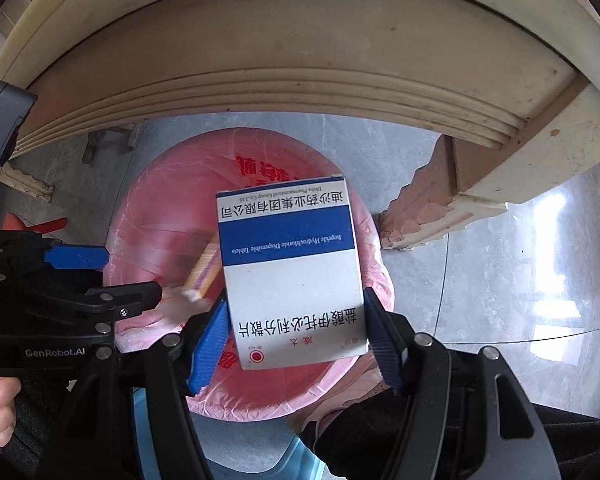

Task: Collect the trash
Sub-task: 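Open both tools over the bin to drop the two boxes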

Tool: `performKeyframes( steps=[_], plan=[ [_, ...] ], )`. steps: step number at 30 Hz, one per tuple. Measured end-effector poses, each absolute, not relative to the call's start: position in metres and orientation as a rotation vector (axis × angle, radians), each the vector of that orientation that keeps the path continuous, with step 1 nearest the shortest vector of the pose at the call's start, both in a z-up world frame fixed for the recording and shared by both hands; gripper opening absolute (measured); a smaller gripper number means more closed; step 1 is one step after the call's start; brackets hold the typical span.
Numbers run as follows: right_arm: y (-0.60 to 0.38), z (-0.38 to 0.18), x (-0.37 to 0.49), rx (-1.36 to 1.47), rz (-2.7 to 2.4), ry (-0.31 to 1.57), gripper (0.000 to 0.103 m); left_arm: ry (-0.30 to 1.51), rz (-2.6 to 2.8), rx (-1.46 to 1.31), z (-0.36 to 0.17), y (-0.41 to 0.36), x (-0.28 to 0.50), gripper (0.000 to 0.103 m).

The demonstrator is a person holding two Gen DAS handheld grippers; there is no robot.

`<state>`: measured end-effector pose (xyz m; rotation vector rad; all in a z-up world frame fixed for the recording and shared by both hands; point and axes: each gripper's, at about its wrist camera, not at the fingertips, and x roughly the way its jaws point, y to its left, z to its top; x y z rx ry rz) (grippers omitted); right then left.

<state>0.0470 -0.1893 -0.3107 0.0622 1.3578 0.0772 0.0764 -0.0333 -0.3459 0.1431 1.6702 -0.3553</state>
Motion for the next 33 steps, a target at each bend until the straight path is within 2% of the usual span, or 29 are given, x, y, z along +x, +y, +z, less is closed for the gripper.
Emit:
performKeyframes(
  steps=[6, 33],
  plan=[
    [-0.182, -0.311, 0.047, 0.015, 0.089, 1.358, 0.077, 1.675, -0.315, 0.107, -0.347, -0.02, 0.081, 0.071],
    [-0.182, -0.309, 0.044, 0.004, 0.091, 1.393, 0.078, 1.64, -0.307, 0.166, -0.334, -0.018, 0.068, 0.071]
  ],
)
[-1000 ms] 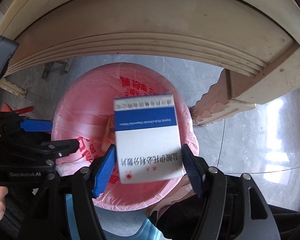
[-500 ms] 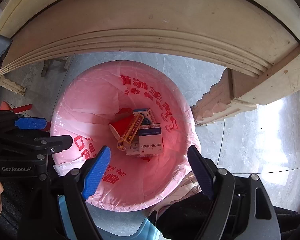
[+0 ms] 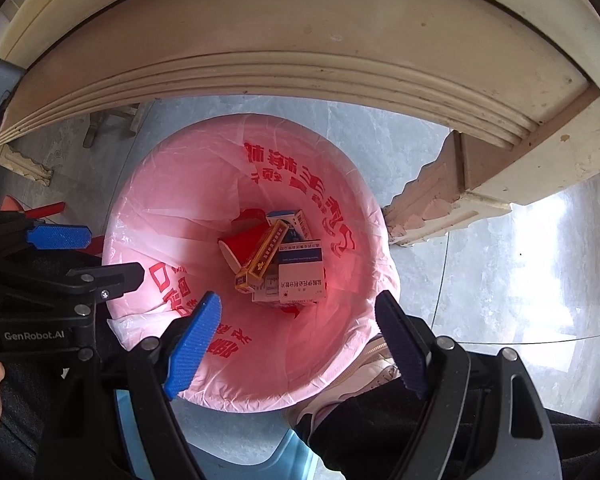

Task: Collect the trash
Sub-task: 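Open both tools over the bin to drop the two boxes, then raise both tools from the bin toward the black box and snack bar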

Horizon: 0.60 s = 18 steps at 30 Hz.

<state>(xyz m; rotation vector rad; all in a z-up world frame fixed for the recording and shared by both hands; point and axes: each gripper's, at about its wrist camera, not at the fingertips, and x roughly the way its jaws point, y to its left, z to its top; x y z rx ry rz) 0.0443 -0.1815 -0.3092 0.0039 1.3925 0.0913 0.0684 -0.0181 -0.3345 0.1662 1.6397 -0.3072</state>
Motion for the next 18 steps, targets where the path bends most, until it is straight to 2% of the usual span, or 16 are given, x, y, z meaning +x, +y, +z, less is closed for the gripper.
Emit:
performKeyframes(
  steps=[6, 12, 14, 16, 18],
  plan=[
    [-0.181, -0.281, 0.036, 0.032, 0.165, 1.378, 0.078, 1.575, -0.36, 0.248, -0.29, -0.011, 0.054, 0.071],
    [-0.185, -0.2, 0.039, 0.029, 0.367, 1.352, 0.078, 1.464, -0.492, 0.587, -0.202, 0.0, 0.043, 0.071],
    [-0.185, -0.163, 0.048, -0.003, 0.445, 1.344, 0.083, 1.434, -0.558, 0.661, -0.166, 0.006, 0.044, 0.073],
    [-0.184, -0.121, 0.064, -0.045, 0.52, 1.333, 0.092, 1.409, -0.652, 0.697, -0.127, 0.012, 0.051, 0.079],
    [-0.18, -0.077, 0.085, -0.095, 0.612, 1.315, 0.093, 1.37, -0.734, 0.713, -0.089, 0.016, 0.06, 0.081]
  ],
)
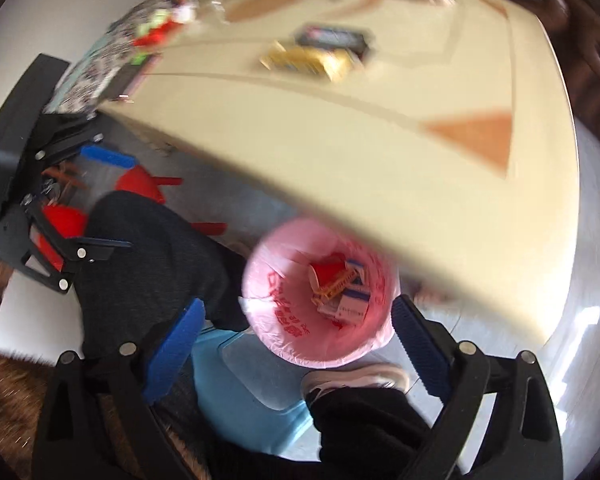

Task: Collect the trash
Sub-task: 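Raise both tools from the bin toward the black box and snack bar, then grasp the yellow snack bar with the left tool while the right tool grasps the black box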

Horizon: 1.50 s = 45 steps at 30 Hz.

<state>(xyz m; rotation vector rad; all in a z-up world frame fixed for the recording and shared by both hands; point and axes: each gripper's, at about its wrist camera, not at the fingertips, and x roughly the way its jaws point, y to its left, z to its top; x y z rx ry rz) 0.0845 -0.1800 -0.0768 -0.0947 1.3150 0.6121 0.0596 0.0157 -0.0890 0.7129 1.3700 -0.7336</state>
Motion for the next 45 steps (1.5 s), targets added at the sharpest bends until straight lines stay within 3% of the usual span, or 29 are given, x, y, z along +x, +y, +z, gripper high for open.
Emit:
performKeyframes(
  steps=[7, 16, 27, 36, 45],
  plan=[
    [-0.148, 0.038, 0.168, -0.278, 0.799, 1.258, 0.094, 1.168, -0.918, 0.859, 0.011, 0.016, 0.088, 0.088],
    [-0.099, 0.077, 0.25, -0.503, 0.9, 1.202, 0.094, 1.206, -0.982, 1.041, 0.009, -0.005, 0.13, 0.088],
    [-0.072, 0.002, 0.327, -0.586, 0.933, 1.299, 0.094, 1.285, -1.063, 1.039, -0.047, -0.023, 0.194, 0.088],
    [-0.057, -0.074, 0.348, -0.654, 0.969, 1.386, 0.094, 1.353, -1.085, 0.996, -0.094, -0.029, 0.237, 0.088],
    [-0.057, -0.112, 0.367, -0.636, 0.979, 1.375, 0.094, 1.372, -1.101, 0.938, -0.12, -0.033, 0.26, 0.088]
  ],
)
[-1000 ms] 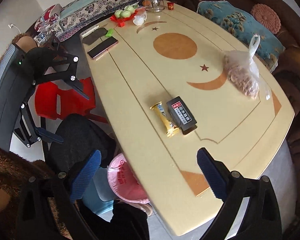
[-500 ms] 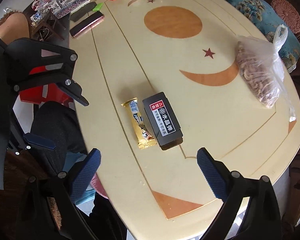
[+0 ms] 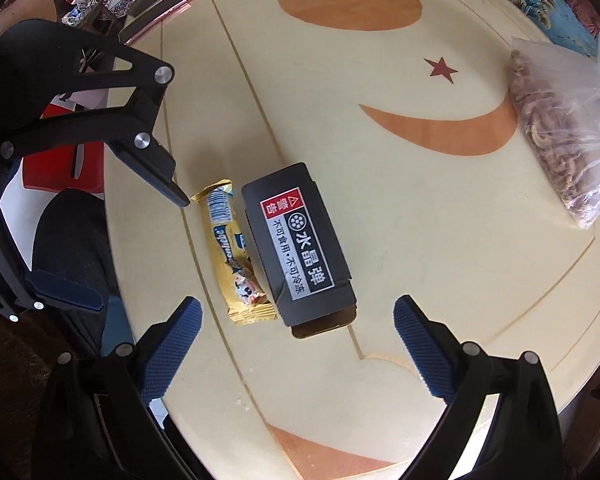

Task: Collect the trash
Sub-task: 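Grasp the yellow snack bar with the left tool while the right tool grasps the black box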

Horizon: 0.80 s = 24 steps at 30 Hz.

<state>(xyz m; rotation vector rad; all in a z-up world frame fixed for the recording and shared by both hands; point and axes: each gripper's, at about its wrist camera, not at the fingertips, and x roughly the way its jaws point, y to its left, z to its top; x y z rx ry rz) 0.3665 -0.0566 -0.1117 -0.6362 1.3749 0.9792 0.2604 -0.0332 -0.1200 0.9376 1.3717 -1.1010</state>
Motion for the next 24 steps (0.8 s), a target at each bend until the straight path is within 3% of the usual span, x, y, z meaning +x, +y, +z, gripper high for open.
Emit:
performKeyframes(
  steps=[15, 24],
  plan=[
    [-0.062, -0.154, 0.382, -0.525, 1.038, 1.334, 0.094, 1.423, -1.13, 0.865, -0.158, -0.032, 0.28, 0.088],
    [-0.069, -0.155, 0.378, -0.471, 1.023, 1.236, 0.083, 1.396, -1.12, 0.877, -0.167, -0.035, 0.278, 0.085]
  ],
)
